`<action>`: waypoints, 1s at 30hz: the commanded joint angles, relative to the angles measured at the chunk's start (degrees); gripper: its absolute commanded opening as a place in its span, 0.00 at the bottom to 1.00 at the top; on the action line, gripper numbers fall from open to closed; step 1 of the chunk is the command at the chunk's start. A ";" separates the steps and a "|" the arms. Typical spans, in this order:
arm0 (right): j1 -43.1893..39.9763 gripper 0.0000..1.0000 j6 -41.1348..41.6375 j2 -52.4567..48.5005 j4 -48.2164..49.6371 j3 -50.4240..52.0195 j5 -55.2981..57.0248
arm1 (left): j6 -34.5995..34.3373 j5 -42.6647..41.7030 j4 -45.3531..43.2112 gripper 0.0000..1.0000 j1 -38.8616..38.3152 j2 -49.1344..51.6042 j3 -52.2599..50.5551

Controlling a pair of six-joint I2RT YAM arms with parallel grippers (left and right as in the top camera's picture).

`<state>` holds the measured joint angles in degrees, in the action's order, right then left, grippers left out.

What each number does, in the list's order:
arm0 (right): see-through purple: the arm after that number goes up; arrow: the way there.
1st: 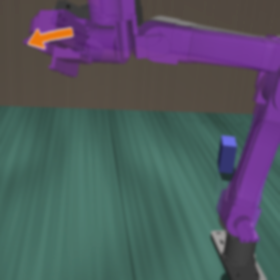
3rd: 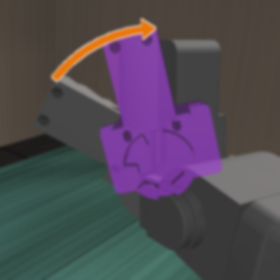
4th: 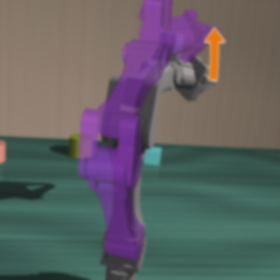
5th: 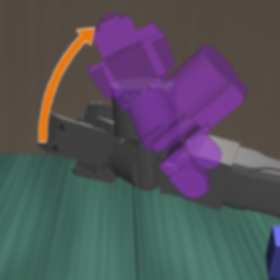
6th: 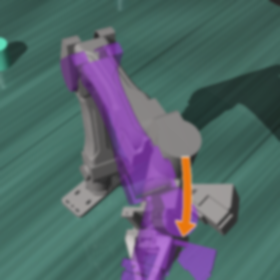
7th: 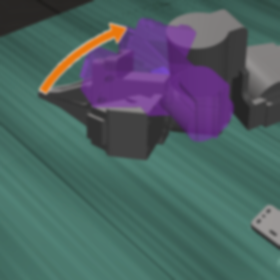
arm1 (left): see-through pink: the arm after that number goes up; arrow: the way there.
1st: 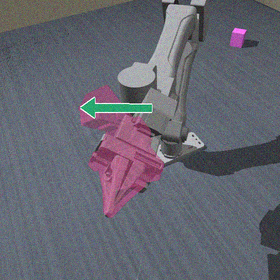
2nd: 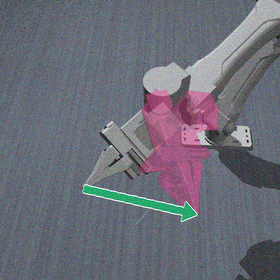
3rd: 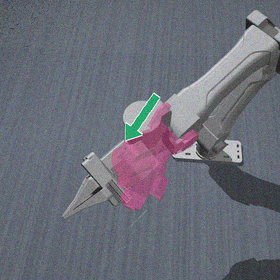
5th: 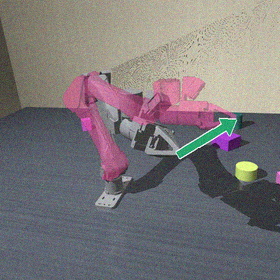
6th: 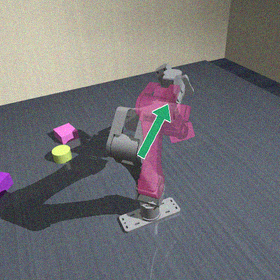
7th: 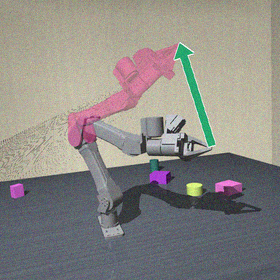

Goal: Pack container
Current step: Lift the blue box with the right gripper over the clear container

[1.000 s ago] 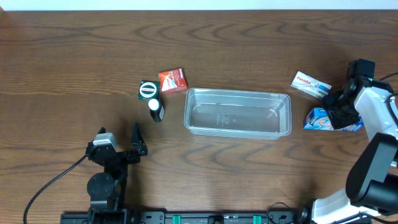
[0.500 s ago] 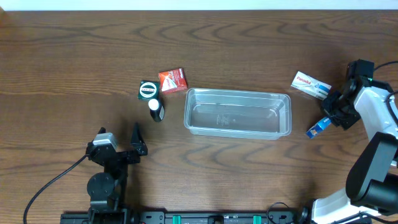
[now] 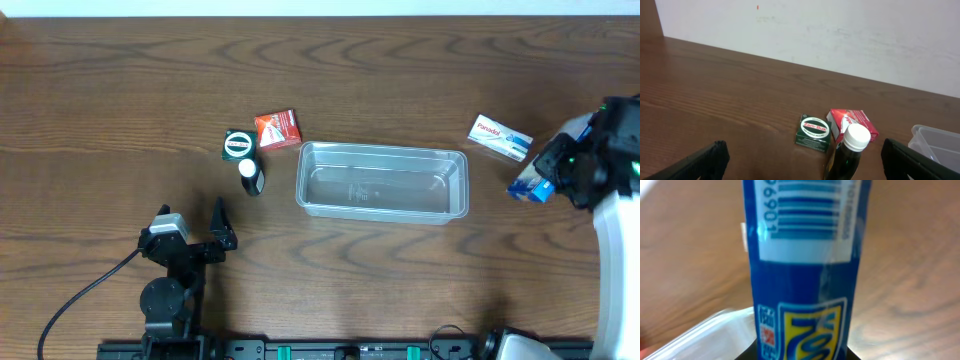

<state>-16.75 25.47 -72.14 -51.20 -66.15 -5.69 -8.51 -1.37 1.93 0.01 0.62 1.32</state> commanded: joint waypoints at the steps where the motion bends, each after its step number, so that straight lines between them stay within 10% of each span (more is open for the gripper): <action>1: 0.79 0.20 -1.90 6.10 -0.11 -0.26 -10.69 | 0.98 0.48 2.10 0.98 0.35 -0.33 -1.09; 11: 18.69 0.23 6.49 12.87 5.44 -0.26 -8.07 | 0.98 0.48 2.10 0.98 0.35 -0.33 -1.09; 30: 47.21 0.17 -2.01 9.81 7.45 -0.26 7.06 | 0.98 0.48 2.08 0.98 0.35 -0.33 -1.09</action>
<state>29.98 25.87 -62.35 -44.10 -66.15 -1.65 -8.51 -1.37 1.96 0.01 0.62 1.32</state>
